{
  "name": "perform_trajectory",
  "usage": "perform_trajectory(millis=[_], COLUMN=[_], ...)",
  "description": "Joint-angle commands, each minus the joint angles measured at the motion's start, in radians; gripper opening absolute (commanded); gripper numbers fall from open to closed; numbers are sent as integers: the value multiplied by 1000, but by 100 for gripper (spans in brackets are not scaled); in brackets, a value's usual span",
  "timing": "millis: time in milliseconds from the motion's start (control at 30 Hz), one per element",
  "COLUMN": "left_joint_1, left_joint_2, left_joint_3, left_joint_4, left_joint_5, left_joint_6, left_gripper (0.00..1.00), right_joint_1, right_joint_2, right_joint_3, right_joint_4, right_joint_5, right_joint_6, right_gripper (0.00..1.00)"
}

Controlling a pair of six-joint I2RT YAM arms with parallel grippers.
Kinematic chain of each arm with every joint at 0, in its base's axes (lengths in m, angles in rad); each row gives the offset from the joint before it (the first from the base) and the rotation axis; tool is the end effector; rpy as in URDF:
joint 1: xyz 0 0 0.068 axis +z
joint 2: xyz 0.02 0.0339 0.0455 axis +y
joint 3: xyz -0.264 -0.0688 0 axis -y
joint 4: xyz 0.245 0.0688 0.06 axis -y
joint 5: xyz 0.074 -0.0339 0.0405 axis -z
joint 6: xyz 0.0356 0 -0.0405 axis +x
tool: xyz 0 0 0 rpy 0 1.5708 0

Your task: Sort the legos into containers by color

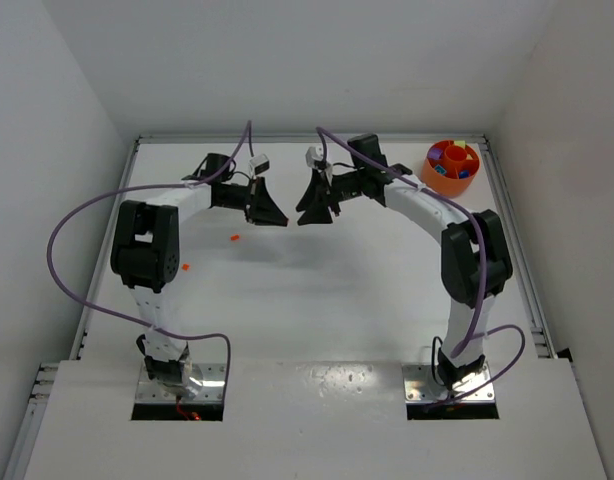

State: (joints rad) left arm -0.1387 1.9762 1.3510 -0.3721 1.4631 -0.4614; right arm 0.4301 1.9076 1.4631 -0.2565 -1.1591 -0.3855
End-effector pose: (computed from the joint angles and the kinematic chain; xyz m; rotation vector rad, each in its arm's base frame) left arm 0.3914 -0.0904 0.1960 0.2240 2.2916 -2.1029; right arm 0.3697 0.2055 0.2546 -1.3337 1.5739 1.3120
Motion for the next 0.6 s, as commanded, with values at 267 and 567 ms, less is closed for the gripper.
perform_trajectory(millis=[267, 567], left_joint_1=[-27, -45], left_joint_2=[-74, -56], left_joint_3=[-7, 11], left_joint_4=[29, 29], left_joint_5=[155, 155], left_joint_6=[9, 0], left_gripper=[6, 6], right_joint_1=[38, 67], right_joint_2=[7, 25], right_joint_3=[42, 60], right_joint_4=[-15, -56], right_joint_5=[-10, 22], right_joint_6=[-115, -159], right_gripper=[46, 46])
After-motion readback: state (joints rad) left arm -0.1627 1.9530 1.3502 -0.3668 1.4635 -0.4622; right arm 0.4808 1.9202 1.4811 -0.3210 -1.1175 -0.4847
